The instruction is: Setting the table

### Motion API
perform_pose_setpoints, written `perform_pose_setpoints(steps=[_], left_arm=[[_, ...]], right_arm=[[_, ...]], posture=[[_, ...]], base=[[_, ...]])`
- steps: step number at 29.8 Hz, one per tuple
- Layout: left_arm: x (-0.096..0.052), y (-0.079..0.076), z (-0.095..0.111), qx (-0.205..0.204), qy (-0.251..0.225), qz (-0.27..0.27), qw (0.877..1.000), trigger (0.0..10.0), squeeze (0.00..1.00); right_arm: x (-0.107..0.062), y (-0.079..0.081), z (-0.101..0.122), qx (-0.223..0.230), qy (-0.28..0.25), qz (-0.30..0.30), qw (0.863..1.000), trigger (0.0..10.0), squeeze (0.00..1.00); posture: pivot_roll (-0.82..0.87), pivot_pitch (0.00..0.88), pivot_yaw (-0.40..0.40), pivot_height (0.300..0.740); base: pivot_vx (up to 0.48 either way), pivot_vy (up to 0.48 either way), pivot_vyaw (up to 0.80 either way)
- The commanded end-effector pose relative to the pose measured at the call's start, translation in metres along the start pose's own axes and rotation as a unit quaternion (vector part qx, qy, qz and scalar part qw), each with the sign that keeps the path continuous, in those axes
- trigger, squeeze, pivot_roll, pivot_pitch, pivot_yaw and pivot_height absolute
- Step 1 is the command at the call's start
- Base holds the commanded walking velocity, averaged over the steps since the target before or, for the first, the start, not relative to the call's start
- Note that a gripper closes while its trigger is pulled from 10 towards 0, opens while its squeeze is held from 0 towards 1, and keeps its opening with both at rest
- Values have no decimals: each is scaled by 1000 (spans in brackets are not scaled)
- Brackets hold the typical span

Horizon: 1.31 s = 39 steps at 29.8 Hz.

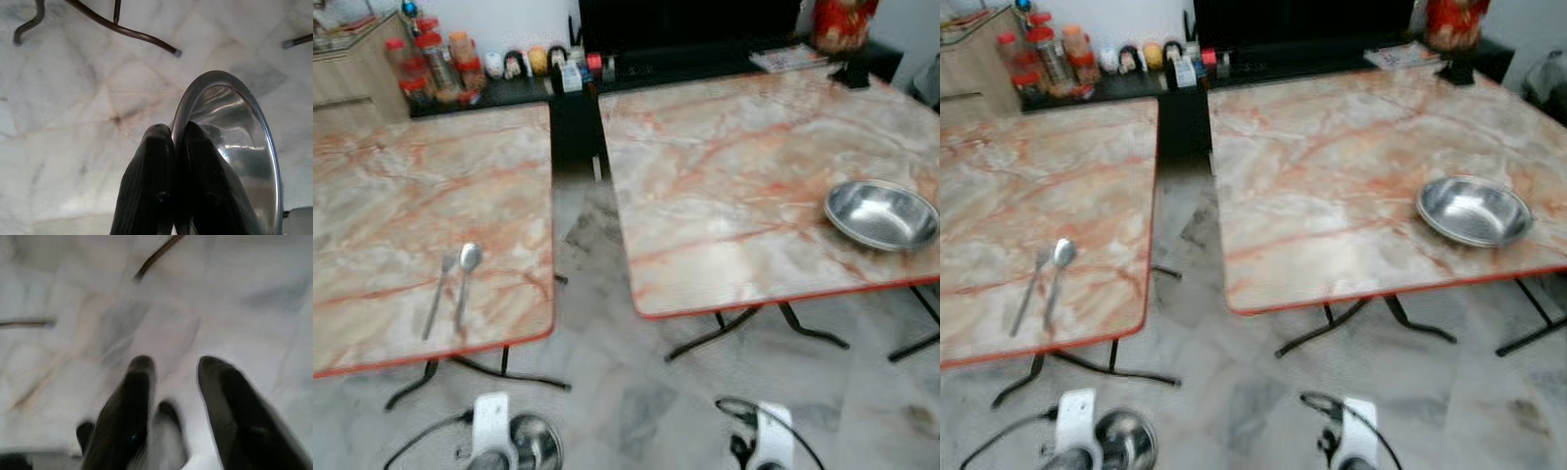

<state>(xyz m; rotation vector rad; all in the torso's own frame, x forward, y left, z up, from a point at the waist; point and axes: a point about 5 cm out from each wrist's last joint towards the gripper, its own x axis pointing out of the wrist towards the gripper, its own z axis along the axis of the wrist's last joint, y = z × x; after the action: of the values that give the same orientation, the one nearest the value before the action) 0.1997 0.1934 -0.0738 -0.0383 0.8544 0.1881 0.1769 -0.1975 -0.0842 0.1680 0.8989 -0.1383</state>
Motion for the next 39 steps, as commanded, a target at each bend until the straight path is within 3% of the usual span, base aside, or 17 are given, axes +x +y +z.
perform_pose_setpoints(steps=[1,8,12,32,39], left_arm=[[0,12,-1,3,5,16,1000,10000,0],[0,8,0,6,5,11,1000,10000,0],[0,7,0,6,4,10,1000,10000,0],[0,3,0,6,4,-3,1000,10000,0],[0,3,-1,5,5,-2,1000,10000,0]], right_arm=[[1,11,0,6,-2,12,1000,10000,0],[1,12,-3,-14,7,15,1000,10000,0],[1,11,-4,10,6,10,1000,10000,0],[1,11,-3,17,6,6,1000,10000,0],[1,12,-4,20,9,10,1000,10000,0]], posture=[[-202,0,78,740],[-201,0,78,740],[-204,0,79,740],[-203,0,77,740],[-201,0,77,740]], base=[[0,-405,0],[141,-385,156],[254,-383,100],[178,-408,0],[0,-468,-579]])
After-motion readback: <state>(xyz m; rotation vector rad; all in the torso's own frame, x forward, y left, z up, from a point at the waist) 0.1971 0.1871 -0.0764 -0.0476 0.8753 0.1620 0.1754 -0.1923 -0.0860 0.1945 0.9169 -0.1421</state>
